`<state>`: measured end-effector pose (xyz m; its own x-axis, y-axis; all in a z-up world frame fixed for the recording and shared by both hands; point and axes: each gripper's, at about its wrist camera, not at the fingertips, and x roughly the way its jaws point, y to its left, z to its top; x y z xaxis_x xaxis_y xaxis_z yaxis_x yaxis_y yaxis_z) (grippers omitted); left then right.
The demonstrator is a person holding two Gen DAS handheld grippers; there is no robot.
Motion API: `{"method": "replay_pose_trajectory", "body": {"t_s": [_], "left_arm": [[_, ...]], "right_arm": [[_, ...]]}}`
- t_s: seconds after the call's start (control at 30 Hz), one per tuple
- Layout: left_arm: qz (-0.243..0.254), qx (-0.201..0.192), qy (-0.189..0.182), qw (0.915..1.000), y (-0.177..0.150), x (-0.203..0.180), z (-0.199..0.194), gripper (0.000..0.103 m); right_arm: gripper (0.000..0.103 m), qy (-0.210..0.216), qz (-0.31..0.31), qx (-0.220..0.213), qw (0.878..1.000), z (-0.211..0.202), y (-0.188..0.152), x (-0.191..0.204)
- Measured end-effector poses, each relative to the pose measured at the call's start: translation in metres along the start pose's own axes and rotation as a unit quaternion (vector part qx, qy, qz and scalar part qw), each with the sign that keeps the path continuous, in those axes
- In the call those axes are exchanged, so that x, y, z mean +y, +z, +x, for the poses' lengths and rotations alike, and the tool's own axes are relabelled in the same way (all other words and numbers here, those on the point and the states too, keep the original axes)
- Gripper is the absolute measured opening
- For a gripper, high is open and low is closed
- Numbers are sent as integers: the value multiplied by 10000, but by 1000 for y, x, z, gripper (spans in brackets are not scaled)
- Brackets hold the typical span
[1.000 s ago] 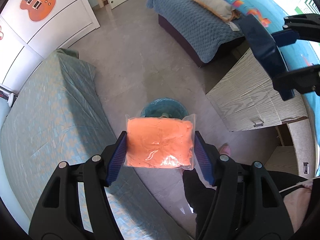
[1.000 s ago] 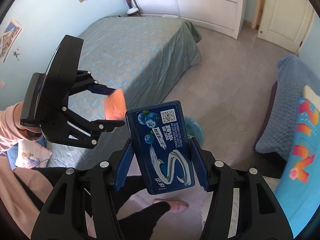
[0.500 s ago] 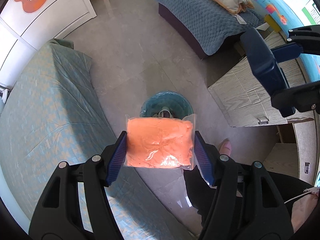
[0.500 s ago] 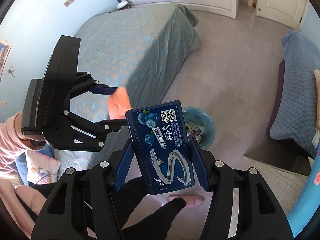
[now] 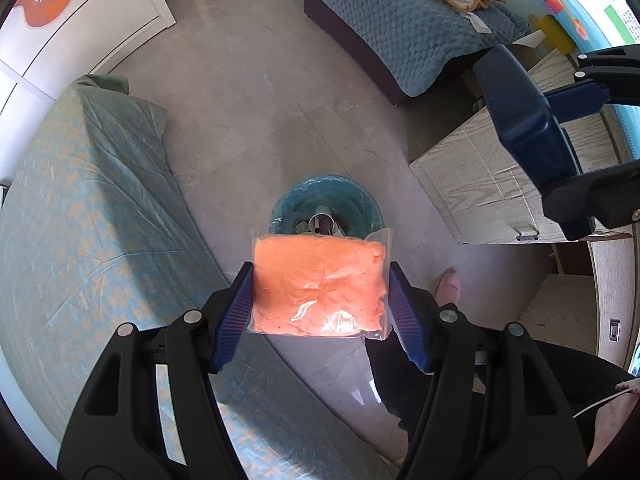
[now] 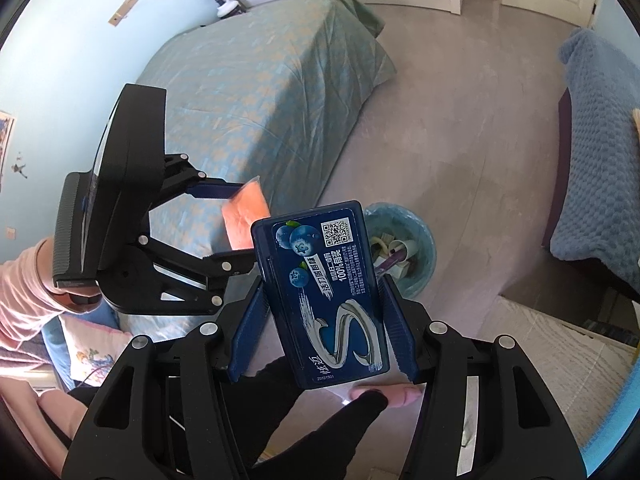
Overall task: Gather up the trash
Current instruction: 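Lift and carry the gum box and orange packet over the wastebasket, then open both tools to drop the gum box and orange packet into the wastebasket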
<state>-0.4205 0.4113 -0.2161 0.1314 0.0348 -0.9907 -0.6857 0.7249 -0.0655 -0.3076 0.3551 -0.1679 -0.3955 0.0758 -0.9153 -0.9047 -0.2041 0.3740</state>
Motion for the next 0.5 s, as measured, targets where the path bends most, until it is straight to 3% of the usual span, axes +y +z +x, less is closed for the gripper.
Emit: {"method": "replay_pose_trajectory", "body": {"t_s": [0.5], "left_arm": [[-2, 155, -138, 9998, 10, 8, 16, 62]], "right_arm": [[57, 132, 130, 103, 9998, 15, 9, -13]]}}
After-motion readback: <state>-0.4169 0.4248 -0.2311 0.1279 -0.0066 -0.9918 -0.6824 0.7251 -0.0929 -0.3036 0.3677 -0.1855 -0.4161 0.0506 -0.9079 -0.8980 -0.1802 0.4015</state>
